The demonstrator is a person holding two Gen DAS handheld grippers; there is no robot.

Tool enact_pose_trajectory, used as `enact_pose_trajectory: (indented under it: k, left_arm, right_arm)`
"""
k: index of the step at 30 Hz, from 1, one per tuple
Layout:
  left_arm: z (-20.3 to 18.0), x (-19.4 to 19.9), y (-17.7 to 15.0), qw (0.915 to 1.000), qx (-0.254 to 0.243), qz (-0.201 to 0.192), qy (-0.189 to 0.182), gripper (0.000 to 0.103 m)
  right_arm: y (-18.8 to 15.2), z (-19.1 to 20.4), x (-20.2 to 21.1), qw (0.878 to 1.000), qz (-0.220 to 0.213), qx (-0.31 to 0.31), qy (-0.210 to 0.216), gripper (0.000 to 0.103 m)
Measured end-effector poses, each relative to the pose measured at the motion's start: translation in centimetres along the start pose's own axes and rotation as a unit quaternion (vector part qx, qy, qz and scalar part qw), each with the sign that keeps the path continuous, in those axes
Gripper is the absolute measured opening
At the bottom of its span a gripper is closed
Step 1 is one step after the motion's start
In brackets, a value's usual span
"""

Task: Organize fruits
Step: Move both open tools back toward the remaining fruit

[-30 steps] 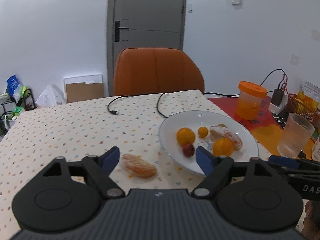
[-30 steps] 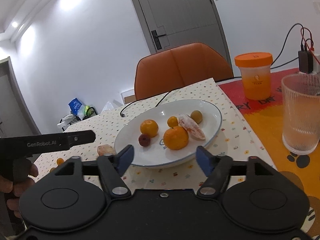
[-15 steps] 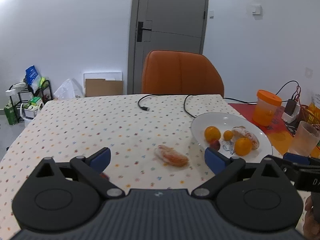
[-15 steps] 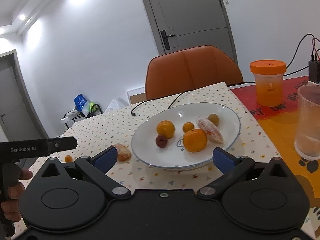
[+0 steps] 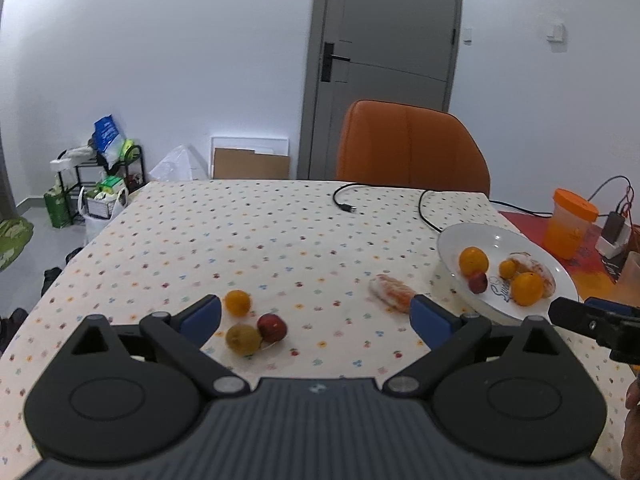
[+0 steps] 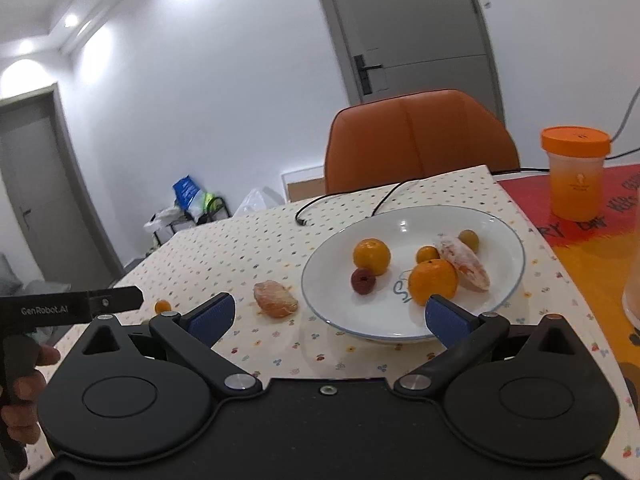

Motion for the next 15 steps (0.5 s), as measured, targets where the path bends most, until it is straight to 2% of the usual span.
enact_pose_trajectory:
  k: [15]
  left_arm:
    - [3.6,-0.2,-0.6,0.9994,0.025,0.0,0.025,0.099]
  right_arm:
    - [0.7,2.8,-2.0,0.999,0.016,0.048,0.021,0.103]
Point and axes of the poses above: each gripper's, at about its wrist camera, not at the fingertips, and x roughly against the way its jaws point, z to its left, y to its top, the point moved 8 cm from there along -x, roughly the way its jaws point, and after that the axes turned 10 degrees about x, right-handed, at the moved point
